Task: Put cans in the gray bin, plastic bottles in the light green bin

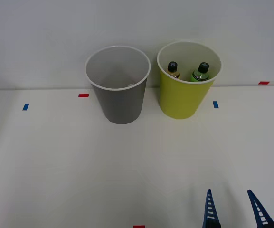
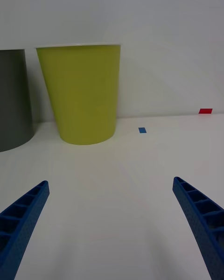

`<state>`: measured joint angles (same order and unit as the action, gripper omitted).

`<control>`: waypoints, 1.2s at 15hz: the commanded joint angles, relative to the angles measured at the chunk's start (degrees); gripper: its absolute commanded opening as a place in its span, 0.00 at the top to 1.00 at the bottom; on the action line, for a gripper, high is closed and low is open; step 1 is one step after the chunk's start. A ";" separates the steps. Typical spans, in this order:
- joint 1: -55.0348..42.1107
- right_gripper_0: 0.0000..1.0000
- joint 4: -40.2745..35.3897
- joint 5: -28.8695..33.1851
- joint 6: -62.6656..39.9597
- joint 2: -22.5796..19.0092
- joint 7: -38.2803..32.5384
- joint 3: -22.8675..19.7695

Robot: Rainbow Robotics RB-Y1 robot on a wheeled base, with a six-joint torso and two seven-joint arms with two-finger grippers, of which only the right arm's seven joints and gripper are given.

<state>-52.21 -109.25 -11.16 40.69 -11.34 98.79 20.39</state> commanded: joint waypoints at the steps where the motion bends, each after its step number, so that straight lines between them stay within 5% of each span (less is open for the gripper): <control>1: 0.00 0.09 0.00 0.00 0.00 0.00 0.00 0.00; 18: 0.00 0.09 0.00 0.00 0.00 0.00 0.00 0.00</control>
<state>-52.21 -109.25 -11.16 40.69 -11.34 98.79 20.39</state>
